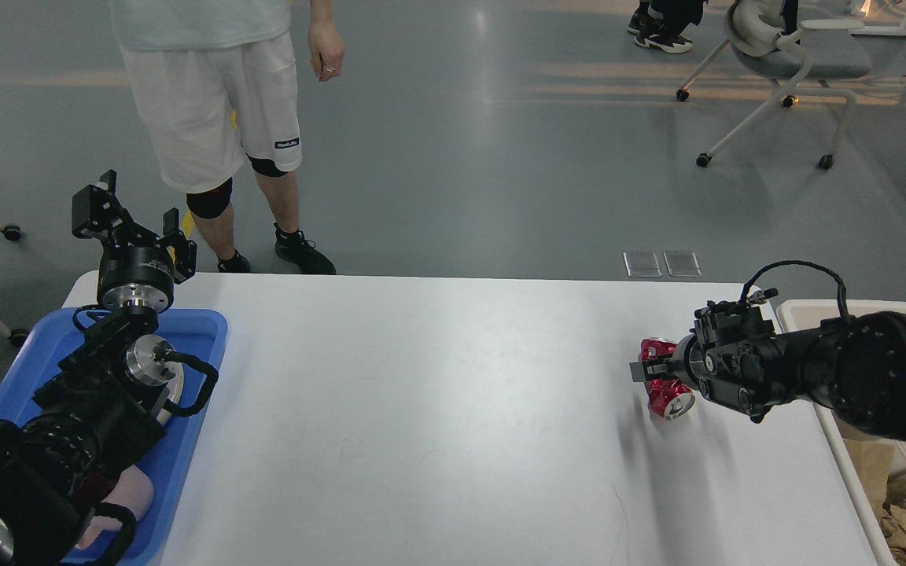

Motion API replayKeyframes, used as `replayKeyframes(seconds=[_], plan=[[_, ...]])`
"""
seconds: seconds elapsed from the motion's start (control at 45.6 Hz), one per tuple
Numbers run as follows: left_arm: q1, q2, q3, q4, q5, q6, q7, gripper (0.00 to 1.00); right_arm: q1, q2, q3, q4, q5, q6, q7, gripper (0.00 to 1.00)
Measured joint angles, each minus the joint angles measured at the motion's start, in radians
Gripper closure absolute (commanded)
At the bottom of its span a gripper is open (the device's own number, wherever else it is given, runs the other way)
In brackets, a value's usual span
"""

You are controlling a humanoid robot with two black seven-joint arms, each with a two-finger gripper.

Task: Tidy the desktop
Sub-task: 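Move the right gripper down and grasp the red can, then lift the red can over the white bin and release it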

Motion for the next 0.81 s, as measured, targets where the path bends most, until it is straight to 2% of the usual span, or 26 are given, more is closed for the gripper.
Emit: replayKeyframes(seconds=[0.175,0.241,0.307,0.416,0.504,0.811], plan=[[0.0,0.0,0.0,0.0,0.0,0.0,0.0,0.04,-0.039,0.017,0.0,-0.045,0.013,-0.009,0.0,0.0],[0.0,0.0,0.0,0.0,0.0,0.0,0.0,0.04,-0.053,0.029,0.0,-0.066,0.014,-0.023,0.0,0.04],[0.0,0.0,0.0,0.001,0.0,0.0,0.0,0.04,-0.064,0.038,-0.004,-0.079,0.013,-0.035,0.0,0.15],[0.0,0.0,0.0,0.001,0.0,0.0,0.0,0.04,-0.075,0.045,-0.008,-0.086,0.01,-0.046,0.0,0.41],[0.0,0.0,0.0,0.001,0.0,0.0,0.0,0.04,-0.082,0.05,-0.009,-0.086,0.008,-0.049,-0.003,0.56],[0.0,0.0,0.0,0.001,0.0,0.0,0.0,0.04,-0.107,0.066,-0.004,-0.086,0.014,-0.051,-0.007,0.88]])
